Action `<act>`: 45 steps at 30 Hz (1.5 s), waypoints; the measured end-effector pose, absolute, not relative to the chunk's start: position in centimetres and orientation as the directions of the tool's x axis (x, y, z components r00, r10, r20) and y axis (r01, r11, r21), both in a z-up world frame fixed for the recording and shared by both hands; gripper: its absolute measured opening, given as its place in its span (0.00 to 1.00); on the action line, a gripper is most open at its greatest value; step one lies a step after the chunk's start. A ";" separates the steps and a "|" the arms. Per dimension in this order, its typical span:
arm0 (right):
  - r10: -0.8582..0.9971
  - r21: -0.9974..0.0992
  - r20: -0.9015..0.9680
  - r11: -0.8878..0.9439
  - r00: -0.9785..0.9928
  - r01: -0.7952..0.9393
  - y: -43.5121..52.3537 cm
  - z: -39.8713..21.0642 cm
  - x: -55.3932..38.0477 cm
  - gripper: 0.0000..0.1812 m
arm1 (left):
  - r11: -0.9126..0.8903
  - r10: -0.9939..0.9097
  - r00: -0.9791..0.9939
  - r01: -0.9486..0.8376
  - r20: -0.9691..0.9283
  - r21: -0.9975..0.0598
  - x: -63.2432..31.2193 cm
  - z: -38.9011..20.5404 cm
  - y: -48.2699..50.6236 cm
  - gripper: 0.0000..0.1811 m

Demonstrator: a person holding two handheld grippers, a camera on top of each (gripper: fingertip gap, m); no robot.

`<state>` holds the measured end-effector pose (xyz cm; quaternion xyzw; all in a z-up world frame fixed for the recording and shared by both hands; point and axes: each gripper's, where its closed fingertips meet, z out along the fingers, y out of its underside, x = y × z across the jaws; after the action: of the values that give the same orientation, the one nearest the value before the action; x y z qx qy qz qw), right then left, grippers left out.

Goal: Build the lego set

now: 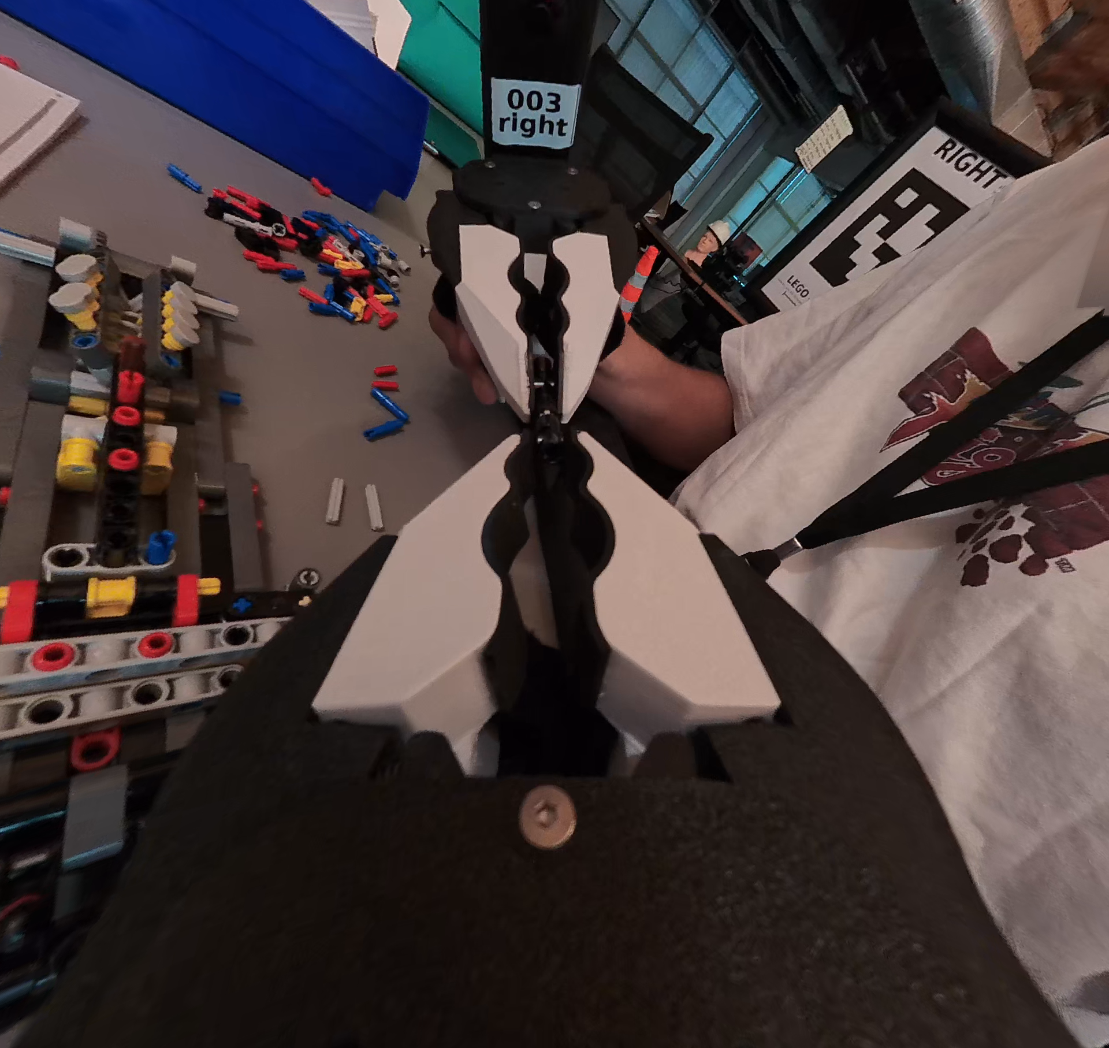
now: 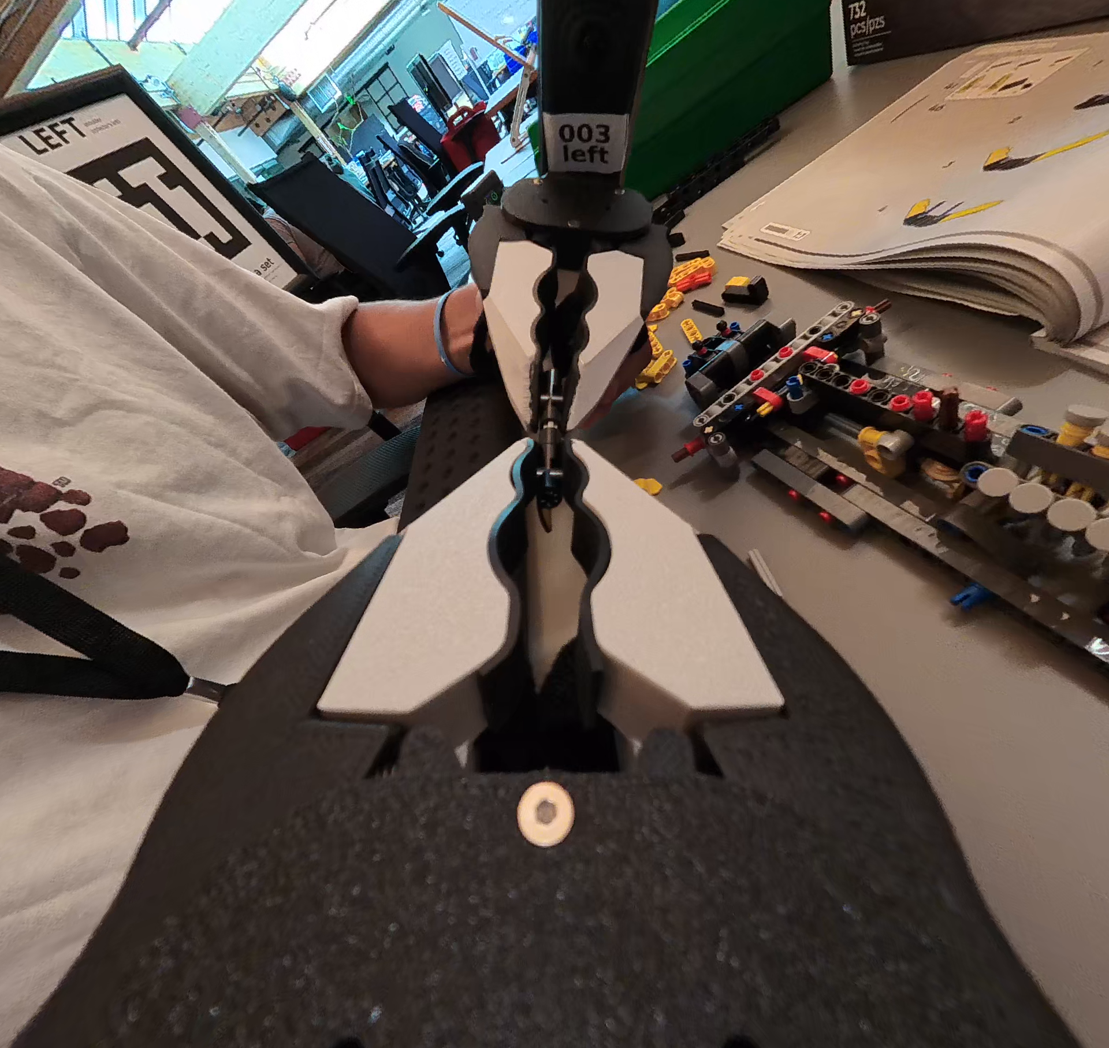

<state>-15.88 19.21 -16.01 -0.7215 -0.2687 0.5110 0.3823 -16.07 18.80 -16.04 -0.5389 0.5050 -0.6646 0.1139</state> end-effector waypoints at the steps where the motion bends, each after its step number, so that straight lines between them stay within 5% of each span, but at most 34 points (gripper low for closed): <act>1: 0.782 -0.829 -0.531 -0.560 0.326 -0.007 19.2 -15.9 -15.9 0.03 | -0.462 -0.695 -0.400 -0.388 0.597 -0.798 -16.1 -15.9 18.7 0.03; 25: 0.815 -0.858 -0.458 -0.510 0.356 0.064 19.0 -16.5 -16.5 0.03 | -0.325 -0.777 -0.390 -0.422 0.493 -0.846 -16.0 -16.8 18.2 0.03; 29: 0.814 -0.869 -0.473 -0.495 0.338 -0.023 19.6 -15.6 -16.1 0.03 | -0.412 -0.742 -0.381 -0.390 0.551 -0.824 -15.6 -15.8 18.8 0.03; 31: 0.821 -0.893 -0.433 -0.447 0.373 -0.055 20.1 -15.3 -15.4 0.13 | -0.494 -0.696 -0.379 -0.363 0.610 -0.790 -15.5 -14.9 19.5 0.03; 35: 0.815 -0.920 -0.367 -0.389 0.448 -0.046 21.0 -15.5 -14.8 0.10 | -0.605 -0.624 -0.349 -0.350 0.699 -0.715 -15.6 -15.0 20.6 0.03; 45: 0.753 -0.827 -0.557 -0.541 0.351 -0.155 21.0 -14.7 -14.4 0.04 | -0.619 -0.606 -0.348 -0.359 0.715 -0.699 -15.5 -15.1 20.5 0.03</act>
<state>-14.40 20.95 -14.70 -0.7007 -0.2133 0.5284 0.4292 -15.52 20.52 -15.07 -0.5641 0.4276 -0.7009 0.0881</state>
